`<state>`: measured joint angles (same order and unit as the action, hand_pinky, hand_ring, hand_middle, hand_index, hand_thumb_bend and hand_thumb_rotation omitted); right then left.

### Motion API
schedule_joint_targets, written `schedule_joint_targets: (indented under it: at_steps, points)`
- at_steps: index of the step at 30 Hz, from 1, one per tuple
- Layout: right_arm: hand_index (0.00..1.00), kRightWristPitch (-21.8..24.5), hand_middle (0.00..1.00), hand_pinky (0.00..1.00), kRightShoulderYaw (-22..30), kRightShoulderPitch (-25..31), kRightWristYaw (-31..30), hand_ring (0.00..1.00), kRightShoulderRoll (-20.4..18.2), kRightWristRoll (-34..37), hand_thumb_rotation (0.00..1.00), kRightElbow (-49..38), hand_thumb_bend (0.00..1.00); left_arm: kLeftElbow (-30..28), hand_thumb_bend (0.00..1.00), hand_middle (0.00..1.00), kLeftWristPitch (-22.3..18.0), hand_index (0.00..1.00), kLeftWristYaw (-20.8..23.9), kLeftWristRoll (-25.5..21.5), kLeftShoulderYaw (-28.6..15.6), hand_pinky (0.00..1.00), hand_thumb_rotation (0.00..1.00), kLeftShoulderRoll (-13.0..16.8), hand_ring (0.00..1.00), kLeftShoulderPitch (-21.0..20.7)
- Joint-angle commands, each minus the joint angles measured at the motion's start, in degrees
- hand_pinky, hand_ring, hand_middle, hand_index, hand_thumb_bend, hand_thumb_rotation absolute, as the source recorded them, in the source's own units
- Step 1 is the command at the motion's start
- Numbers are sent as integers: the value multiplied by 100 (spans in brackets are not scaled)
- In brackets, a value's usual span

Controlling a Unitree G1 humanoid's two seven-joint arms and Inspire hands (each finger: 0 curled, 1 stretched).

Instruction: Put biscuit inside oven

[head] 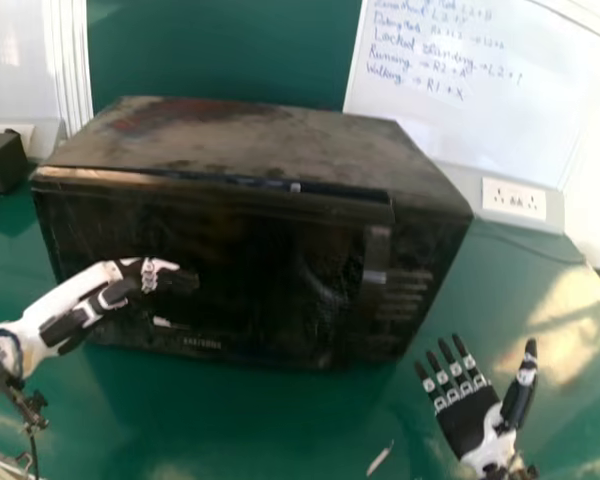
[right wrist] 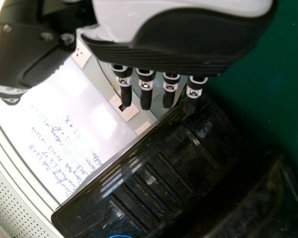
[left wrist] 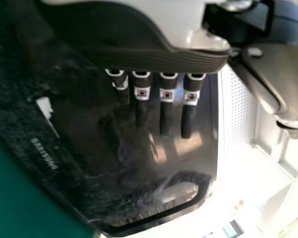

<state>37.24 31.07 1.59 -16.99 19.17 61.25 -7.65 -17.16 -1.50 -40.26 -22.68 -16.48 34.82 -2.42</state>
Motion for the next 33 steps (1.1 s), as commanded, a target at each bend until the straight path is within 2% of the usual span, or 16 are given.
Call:
schedule_joint_targets:
  at_steps: [1,11,17,21,24,28,30,33]
  points:
    - [100,-6,98,96,-1,68,15,98,-37,-26,100,-33,100,211,94,82,5,78,12,124,76,89,89,64,84,-151]
    - [100,16,99,99,-2,63,31,99,-67,-44,100,-31,100,841,93,83,-99,78,-93,405,296,87,89,55,85,-584]
    - [100,-7,98,100,-8,94,-22,99,-81,-85,100,-23,100,662,94,82,-187,77,-25,338,151,85,88,-48,84,-388]
    - [99,23,97,100,-9,92,36,98,-89,-84,100,-37,100,63,95,81,-229,76,48,66,-185,83,86,-159,83,153]
    - [98,-12,96,100,-28,85,-65,99,-77,-121,100,8,100,-481,95,82,-247,77,64,-176,-490,83,87,-234,84,725]
    - [96,-43,97,100,-38,79,-55,100,-99,-171,100,14,100,-1241,95,81,-231,76,113,-642,-977,81,87,-500,83,1770]
    - [96,-54,96,100,-44,69,-61,100,-103,-183,100,25,100,-1658,95,81,-284,76,161,-728,-1211,81,86,-669,83,2345]
    - [95,-74,95,100,-53,47,-119,98,-90,-206,100,76,100,-2340,95,82,-335,76,379,-847,-1481,81,86,-1102,83,3240]
